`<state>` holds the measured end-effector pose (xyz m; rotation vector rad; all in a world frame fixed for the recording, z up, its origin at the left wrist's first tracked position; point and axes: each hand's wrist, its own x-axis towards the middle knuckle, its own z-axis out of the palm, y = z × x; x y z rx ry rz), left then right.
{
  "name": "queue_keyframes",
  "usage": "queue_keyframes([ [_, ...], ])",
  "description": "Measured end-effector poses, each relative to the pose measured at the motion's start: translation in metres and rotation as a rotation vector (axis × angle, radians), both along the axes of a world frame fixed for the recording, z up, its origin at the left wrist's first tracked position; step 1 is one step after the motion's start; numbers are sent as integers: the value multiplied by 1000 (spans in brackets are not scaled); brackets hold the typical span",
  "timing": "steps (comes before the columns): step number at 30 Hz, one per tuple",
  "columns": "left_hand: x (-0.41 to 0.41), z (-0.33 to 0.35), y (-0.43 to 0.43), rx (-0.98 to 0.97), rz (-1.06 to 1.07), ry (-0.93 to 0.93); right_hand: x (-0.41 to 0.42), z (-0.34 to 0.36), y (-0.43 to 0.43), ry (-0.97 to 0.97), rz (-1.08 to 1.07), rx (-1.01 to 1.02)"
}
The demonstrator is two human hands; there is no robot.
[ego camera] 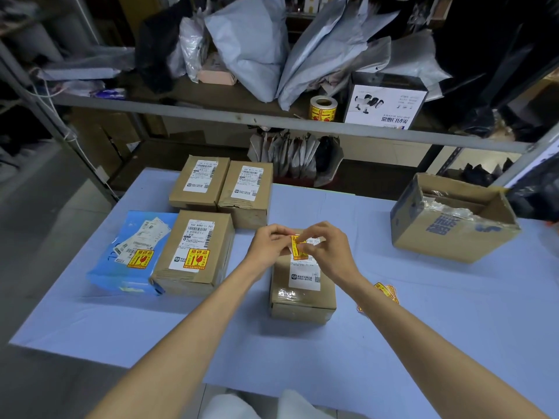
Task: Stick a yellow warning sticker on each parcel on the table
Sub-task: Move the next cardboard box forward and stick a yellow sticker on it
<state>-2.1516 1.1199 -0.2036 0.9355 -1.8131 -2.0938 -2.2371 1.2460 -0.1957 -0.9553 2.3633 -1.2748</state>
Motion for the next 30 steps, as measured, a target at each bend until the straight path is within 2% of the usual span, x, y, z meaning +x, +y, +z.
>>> queue_keyframes([
  [5,1,1,0,39,-11,2,1,1,-1,-2,64,8],
  [10,2,0,-2,44,-16,-12,3,2,-1,-16,-23,-53],
  [13,2,-2,-2,19,21,-84,2,0,0,13,-33,-49],
  [18,2,-7,-6,-86,120,-231,-3,3,4,-105,-54,-89],
  [23,5,-5,-2,-210,101,-343,-4,4,4,-189,-89,-91],
  [30,8,-5,0,-59,72,-234,-4,5,7,-303,-101,-67],
])
